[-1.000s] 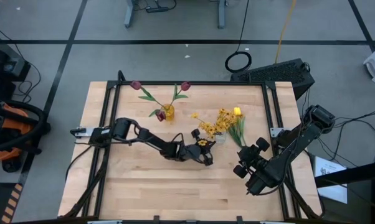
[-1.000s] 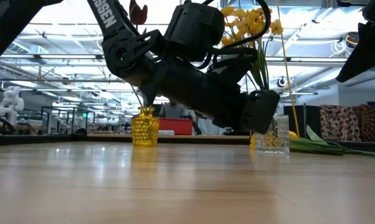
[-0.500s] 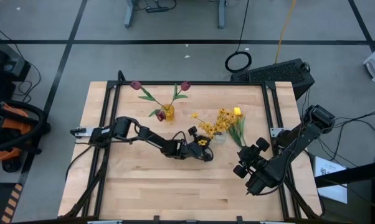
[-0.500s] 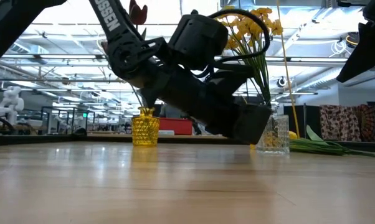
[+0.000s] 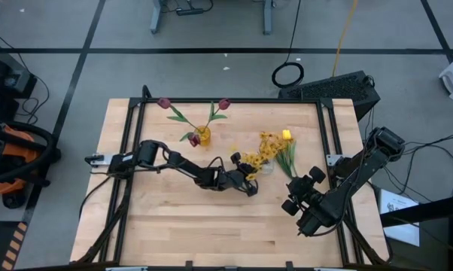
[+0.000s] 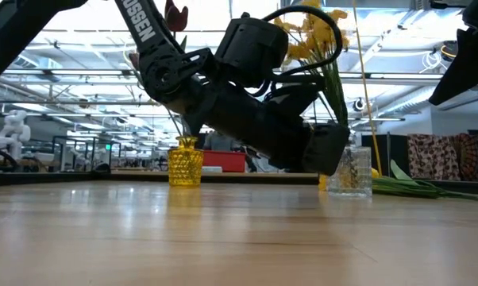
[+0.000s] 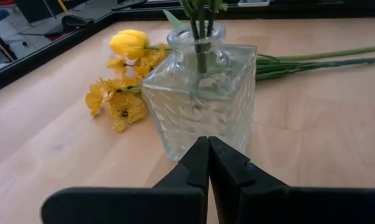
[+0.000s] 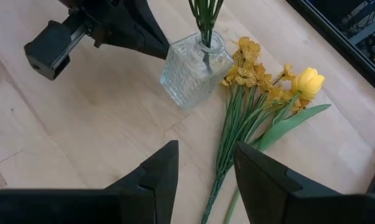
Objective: Sort flowers into vase by color
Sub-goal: Put the yellow flower into the transparent vase
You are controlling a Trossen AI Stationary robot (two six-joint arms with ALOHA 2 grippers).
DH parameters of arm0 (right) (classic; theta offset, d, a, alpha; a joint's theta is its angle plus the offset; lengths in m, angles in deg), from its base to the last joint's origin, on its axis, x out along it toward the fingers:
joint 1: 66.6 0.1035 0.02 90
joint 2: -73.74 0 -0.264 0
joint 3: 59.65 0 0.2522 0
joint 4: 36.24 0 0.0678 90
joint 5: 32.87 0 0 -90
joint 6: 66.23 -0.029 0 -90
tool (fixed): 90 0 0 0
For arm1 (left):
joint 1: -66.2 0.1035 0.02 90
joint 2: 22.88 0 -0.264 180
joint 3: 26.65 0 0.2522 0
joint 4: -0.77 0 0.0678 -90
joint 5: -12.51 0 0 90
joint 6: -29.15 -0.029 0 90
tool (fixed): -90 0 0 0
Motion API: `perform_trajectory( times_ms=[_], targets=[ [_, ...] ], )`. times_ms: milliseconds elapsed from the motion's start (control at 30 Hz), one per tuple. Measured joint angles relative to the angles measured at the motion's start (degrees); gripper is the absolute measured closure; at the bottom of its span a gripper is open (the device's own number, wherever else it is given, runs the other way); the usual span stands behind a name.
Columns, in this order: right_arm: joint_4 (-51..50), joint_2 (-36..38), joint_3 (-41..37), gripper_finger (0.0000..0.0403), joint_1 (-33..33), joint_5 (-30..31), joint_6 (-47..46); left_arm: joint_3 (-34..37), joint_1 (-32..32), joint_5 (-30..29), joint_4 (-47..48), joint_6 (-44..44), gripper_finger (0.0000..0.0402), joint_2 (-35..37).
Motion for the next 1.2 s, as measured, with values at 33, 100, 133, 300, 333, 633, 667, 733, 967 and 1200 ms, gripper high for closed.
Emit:
perform_trajectory(
  times_ms=[33,100,133,300,333,633,667,733,967,1200],
  targets=[
    [0.0,0.0,0.0,0.0257,0.0,0.0,0.0,0.0,0.0,0.0,0.3,-0.2,0.0389,0.0],
    [0.0,0.0,0.0,0.0257,0.0,0.0,-0.1,0.0,-0.2,0.0,2.6,-1.0,0.0389,0.0],
    [0.1,0.0,0.0,0.0257,0.0,0.0,-0.1,0.0,-0.4,-0.3,4.5,-1.0,0.0389,0.0],
    [4.8,0.0,-4.6,0.0257,-0.6,-0.5,0.0,-0.1,-2.8,-2.1,14.7,4.3,0.0389,0.3],
    [6.0,0.0,-6.2,0.0257,-0.9,-1.3,0.0,0.0,-3.5,-2.5,15.8,5.7,0.0389,0.3],
    [17.4,0.0,-16.4,0.0256,-3.3,-4.7,-1.1,0.8,-11.9,-3.1,20.7,7.8,0.0389,2.1],
    [17.5,0.0,-16.5,0.0254,-3.5,-4.8,-0.7,0.9,-12.8,-2.8,22.0,7.8,0.0389,2.8],
    [17.6,0.5,-16.5,0.0246,-4.0,-4.8,0.4,0.9,-14.6,-1.3,25.0,7.8,0.0389,4.7],
    [17.6,4.3,-16.5,0.0185,-8.9,-5.1,6.3,1.0,-20.5,2.2,32.8,7.9,0.0389,12.8],
    [17.7,9.8,-16.6,0.0155,-19.1,-12.2,10.7,1.0,-25.1,1.9,39.9,6.4,0.0389,20.1]
  ],
)
